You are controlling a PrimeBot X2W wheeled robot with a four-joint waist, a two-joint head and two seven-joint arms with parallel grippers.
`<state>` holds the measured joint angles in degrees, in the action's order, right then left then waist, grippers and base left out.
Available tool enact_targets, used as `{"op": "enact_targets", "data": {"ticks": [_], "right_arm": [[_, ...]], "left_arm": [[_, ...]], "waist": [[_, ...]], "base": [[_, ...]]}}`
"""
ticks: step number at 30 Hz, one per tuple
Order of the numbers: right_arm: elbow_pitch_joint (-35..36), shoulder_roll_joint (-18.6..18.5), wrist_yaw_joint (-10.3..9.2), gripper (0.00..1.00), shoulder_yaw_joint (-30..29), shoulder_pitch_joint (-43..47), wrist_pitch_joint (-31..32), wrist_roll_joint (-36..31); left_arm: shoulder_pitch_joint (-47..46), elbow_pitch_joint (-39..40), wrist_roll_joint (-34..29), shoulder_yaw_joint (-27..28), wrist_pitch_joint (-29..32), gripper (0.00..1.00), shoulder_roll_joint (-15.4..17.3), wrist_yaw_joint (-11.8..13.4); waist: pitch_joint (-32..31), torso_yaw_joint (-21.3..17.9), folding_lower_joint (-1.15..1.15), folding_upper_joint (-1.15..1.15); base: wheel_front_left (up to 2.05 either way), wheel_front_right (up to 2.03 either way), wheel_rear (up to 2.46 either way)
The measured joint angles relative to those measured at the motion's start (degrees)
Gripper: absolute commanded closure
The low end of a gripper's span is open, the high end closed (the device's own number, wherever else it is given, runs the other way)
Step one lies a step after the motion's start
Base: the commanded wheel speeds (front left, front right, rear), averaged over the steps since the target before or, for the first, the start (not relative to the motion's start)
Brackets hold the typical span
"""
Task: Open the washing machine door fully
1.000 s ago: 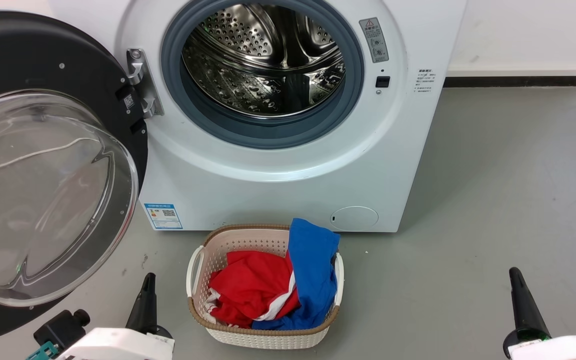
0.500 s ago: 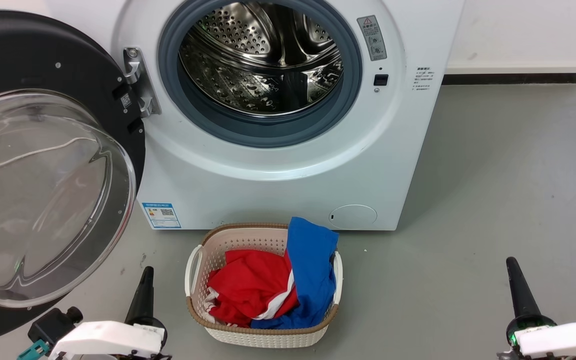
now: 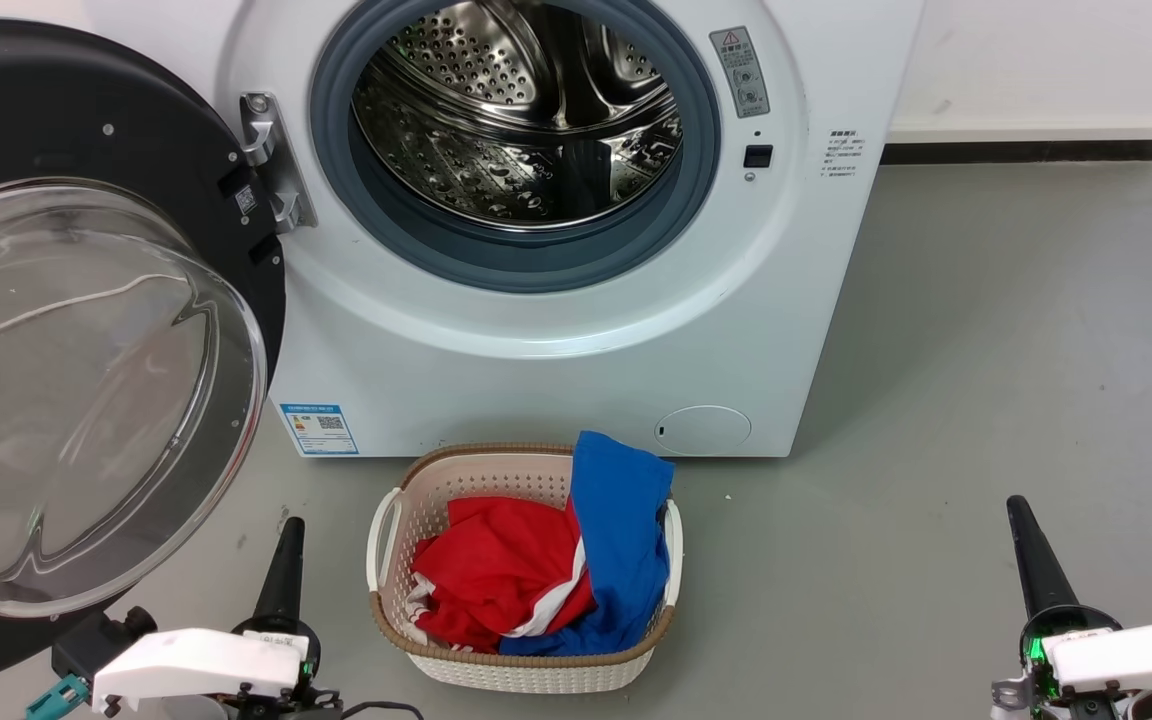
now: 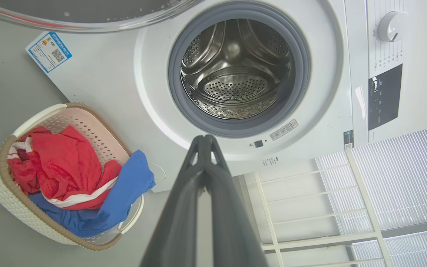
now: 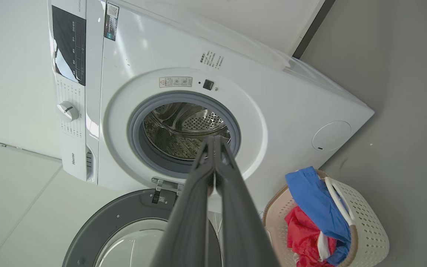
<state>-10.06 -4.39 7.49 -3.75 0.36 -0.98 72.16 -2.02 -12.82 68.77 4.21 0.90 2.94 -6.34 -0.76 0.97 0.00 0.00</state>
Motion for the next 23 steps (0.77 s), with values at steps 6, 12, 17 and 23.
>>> {"op": "enact_targets", "data": {"ticks": [6,12,17,23], "right_arm": [[-0.65,0.00,0.00,1.00,-0.09,-0.67,0.86,3.14],[-1.13,0.00,0.00,1.00,-0.20,-1.51,1.59,6.11],[-1.49,0.00,0.00,1.00,-0.29,-2.42,2.31,8.48],[-2.01,0.01,0.00,1.00,-0.37,-3.07,3.05,11.24]], "left_arm": [[-0.58,-0.20,3.37,0.33,0.89,1.00,0.00,-0.16],[-1.00,-0.34,6.62,0.63,1.55,1.00,-0.01,-0.24],[-1.55,-0.46,9.15,0.91,2.25,1.00,-0.01,-0.30],[-1.97,-0.62,12.12,1.22,2.99,1.00,-0.02,-0.55]], "waist": [[0.12,-0.12,0.00,0.00],[0.23,-0.24,0.00,0.00],[0.33,-0.34,0.00,0.00],[0.44,-0.46,0.00,0.00]], "base": [[0.00,0.00,0.00],[0.00,0.00,0.00],[0.00,0.00,0.00],[0.00,0.00,0.00]]}}
